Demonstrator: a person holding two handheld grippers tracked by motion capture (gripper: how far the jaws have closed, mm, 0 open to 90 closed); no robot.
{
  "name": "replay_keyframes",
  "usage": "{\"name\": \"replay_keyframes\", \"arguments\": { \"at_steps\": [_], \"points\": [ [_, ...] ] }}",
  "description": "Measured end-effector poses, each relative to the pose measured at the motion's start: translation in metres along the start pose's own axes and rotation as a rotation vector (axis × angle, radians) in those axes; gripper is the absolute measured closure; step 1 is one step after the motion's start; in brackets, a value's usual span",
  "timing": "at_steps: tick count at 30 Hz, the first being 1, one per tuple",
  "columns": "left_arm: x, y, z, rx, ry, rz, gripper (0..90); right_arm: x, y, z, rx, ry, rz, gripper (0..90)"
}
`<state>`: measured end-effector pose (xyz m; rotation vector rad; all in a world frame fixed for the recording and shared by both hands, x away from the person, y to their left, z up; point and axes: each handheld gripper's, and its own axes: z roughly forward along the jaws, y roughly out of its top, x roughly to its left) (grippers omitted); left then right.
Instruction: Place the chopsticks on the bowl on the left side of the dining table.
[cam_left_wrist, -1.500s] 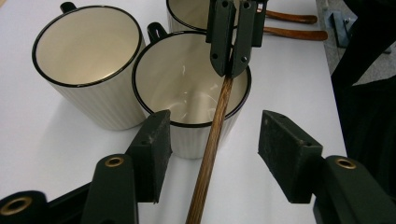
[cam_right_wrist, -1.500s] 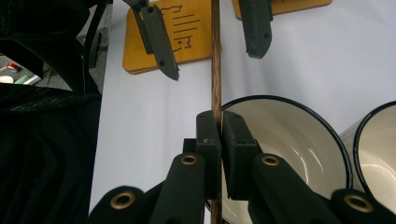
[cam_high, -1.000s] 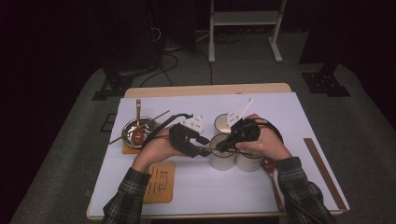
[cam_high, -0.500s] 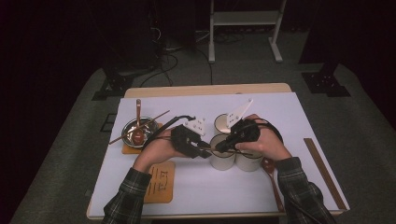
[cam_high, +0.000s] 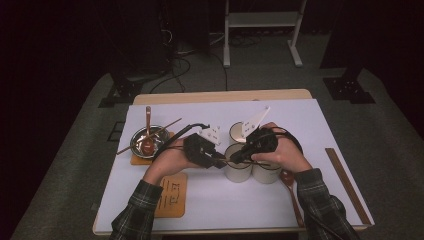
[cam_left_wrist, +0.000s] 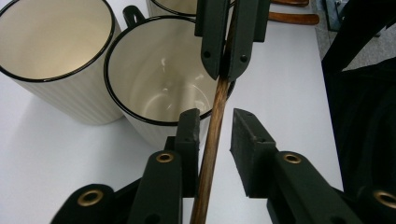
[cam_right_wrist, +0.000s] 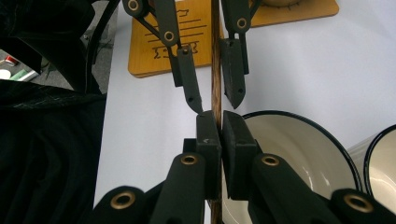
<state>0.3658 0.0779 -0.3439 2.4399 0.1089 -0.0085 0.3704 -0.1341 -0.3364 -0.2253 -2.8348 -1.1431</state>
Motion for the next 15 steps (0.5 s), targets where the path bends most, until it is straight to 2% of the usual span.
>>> {"name": "replay_keyframes", "arguments": {
  "at_steps": [10,15],
  "points": [
    [0.0018,-0.0007,0.0000,0.004,-0.004,-0.009,79.1,0.0006,0.0008,0.0003,-0.004,0.000,-0.002,85.5],
    [0.0020,-0.0005,0.0007,0.008,-0.007,0.000,80.4,0.0003,0.0006,0.0000,-0.006,0.001,-0.005,85.5]
  ]
}}
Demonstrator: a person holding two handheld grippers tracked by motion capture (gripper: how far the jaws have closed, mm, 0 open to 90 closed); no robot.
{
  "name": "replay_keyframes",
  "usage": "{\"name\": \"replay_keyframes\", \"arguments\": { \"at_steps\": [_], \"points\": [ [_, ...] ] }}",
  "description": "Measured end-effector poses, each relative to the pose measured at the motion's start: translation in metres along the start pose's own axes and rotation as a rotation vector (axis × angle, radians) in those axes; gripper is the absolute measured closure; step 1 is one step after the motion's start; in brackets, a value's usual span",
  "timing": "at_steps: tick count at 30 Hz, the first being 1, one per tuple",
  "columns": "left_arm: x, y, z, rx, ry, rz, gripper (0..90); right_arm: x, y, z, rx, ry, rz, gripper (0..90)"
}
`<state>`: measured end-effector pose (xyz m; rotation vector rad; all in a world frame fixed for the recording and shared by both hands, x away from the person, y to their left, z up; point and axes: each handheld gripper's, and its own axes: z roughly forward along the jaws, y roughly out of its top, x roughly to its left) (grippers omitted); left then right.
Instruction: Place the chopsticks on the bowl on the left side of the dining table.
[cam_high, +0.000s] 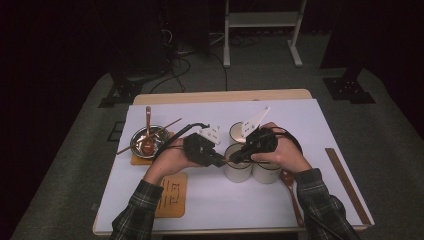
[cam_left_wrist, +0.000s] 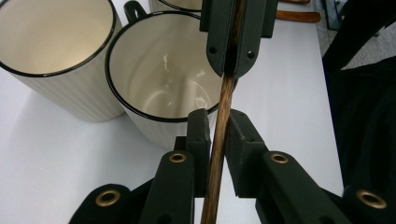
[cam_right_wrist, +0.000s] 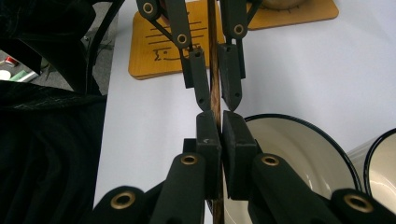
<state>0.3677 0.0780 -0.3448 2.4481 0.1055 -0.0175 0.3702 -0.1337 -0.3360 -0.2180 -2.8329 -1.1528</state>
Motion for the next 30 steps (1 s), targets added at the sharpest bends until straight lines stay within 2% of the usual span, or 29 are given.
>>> {"name": "replay_keyframes", "arguments": {
  "at_steps": [11,17,22,30],
  "points": [
    [0.0014,-0.0019,-0.0002,-0.003,-0.030,-0.003,84.1,-0.0022,-0.0011,0.0016,-0.010,0.007,-0.003,84.5],
    [0.0026,-0.0028,0.0005,-0.005,-0.038,-0.010,84.7,-0.0029,-0.0015,0.0017,-0.017,-0.006,-0.003,83.5],
    [0.0032,-0.0031,0.0012,-0.006,-0.048,-0.010,84.7,-0.0031,-0.0013,0.0032,-0.024,-0.011,-0.002,73.4],
    [0.0044,-0.0052,0.0014,-0.008,-0.043,-0.019,84.7,-0.0043,-0.0025,-0.0002,-0.055,-0.055,-0.001,60.8]
  ]
}}
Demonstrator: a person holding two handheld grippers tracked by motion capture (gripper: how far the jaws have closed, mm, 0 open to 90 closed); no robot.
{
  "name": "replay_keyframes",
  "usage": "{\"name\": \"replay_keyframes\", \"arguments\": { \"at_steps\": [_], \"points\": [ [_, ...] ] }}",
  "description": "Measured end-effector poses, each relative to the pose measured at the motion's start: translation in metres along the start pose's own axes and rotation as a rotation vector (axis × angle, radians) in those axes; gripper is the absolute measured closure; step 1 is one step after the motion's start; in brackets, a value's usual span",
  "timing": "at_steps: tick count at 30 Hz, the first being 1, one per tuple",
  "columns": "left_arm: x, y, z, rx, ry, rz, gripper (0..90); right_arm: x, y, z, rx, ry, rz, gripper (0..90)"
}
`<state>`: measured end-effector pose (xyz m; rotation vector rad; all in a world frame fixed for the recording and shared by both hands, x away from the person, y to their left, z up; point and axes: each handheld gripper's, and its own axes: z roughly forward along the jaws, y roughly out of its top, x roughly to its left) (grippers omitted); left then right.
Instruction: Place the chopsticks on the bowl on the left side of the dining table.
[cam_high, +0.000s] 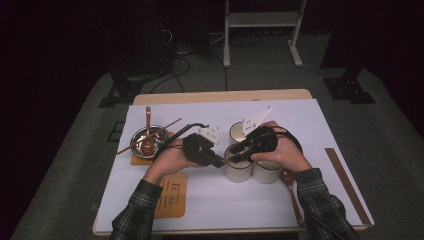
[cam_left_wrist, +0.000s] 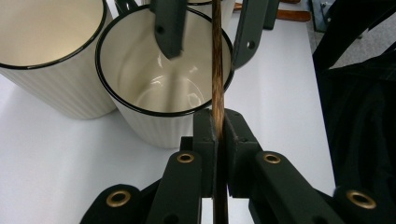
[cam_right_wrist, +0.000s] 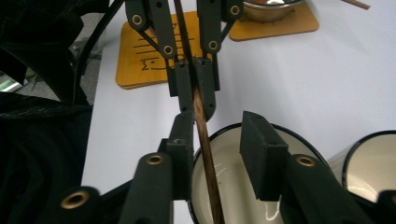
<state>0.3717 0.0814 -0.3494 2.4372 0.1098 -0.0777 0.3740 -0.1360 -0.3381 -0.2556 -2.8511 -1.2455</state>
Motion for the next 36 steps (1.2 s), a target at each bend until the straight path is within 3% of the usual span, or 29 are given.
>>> {"name": "replay_keyframes", "arguments": {
  "at_steps": [10,36],
  "points": [
    [0.001,-0.001,-0.002,0.008,0.001,-0.002,84.7,-0.002,-0.003,-0.008,-0.036,-0.042,0.011,52.5],
    [0.003,-0.005,-0.006,0.016,0.004,-0.007,84.6,-0.009,-0.024,-0.044,-0.114,-0.138,0.068,48.6]
  ]
}}
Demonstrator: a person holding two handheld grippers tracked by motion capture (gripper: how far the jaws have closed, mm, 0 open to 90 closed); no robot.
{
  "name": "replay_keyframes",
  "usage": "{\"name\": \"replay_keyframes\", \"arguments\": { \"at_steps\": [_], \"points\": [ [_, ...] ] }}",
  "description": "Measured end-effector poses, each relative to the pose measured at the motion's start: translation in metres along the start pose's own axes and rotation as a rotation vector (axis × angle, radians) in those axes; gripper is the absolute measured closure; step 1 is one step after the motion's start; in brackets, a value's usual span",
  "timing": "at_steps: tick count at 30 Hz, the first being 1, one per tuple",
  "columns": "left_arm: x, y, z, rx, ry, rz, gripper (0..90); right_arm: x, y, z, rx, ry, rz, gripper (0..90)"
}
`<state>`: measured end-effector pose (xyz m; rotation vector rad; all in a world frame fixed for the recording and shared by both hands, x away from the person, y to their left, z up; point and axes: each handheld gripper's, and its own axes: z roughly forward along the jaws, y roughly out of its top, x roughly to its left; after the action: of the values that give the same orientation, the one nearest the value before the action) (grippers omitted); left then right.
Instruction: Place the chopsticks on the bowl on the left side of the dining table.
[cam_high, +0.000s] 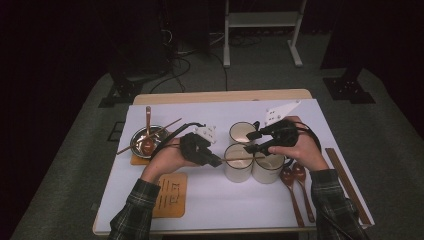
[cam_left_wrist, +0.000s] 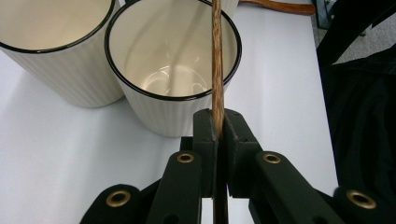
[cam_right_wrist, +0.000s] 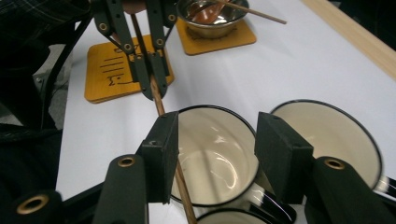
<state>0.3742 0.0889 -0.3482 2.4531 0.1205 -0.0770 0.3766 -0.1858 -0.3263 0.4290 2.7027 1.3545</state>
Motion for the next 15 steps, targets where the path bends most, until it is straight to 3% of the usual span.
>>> {"name": "replay_keyframes", "arguments": {
  "at_steps": [15],
  "points": [
    [0.000,-0.001,-0.003,0.004,-0.003,0.002,84.7,-0.009,-0.017,-0.023,-0.035,-0.068,0.053,45.7]
  ]
}}
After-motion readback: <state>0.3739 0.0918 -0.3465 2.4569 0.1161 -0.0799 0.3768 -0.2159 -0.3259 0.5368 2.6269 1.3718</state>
